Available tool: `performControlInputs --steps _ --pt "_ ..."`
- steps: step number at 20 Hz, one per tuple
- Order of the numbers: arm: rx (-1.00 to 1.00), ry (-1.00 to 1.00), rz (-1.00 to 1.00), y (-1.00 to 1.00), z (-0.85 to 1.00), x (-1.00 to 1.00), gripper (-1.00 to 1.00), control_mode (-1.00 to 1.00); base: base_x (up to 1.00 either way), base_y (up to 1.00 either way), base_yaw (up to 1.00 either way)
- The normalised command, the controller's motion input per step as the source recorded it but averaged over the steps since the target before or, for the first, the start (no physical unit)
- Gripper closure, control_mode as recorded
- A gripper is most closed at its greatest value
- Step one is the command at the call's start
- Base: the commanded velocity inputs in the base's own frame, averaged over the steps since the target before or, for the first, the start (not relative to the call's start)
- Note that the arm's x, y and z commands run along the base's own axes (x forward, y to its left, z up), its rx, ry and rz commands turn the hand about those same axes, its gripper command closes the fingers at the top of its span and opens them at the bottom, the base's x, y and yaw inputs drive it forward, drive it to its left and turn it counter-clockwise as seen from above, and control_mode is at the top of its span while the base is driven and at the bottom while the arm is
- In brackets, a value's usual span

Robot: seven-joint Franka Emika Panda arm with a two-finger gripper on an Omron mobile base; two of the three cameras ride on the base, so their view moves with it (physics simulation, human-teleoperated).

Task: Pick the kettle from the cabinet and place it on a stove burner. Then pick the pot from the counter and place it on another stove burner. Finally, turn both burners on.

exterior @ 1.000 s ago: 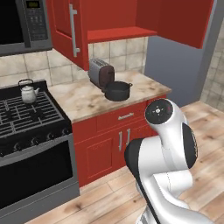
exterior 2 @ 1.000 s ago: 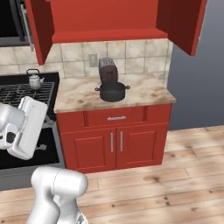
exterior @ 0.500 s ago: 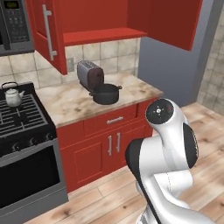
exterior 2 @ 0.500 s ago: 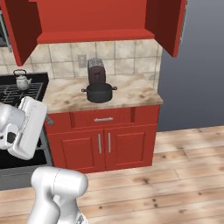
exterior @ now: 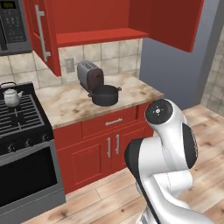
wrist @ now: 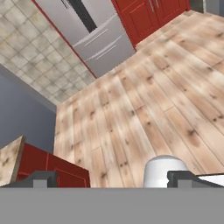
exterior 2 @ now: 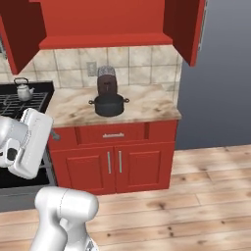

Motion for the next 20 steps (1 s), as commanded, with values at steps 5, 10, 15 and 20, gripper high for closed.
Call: performControlInputs --steps 5,10,15,20 --pt "0.00 0.00 0.00 0.00 0.00 0.00 -1.00 1.00 0.47 -0.30 0.10" --pt "0.00 0.00 0.00 0.00 0.00 0.00 -1.00 1.00 0.63 -0.14 0.08" --pt "0.00 0.00 0.00 0.00 0.00 0.00 -1.00 1.00 0.70 -0.01 0.04" --pt "0.00 0.00 0.00 0.00 0.00 0.00 -1.00 1.00 0.69 -0.03 0.01"
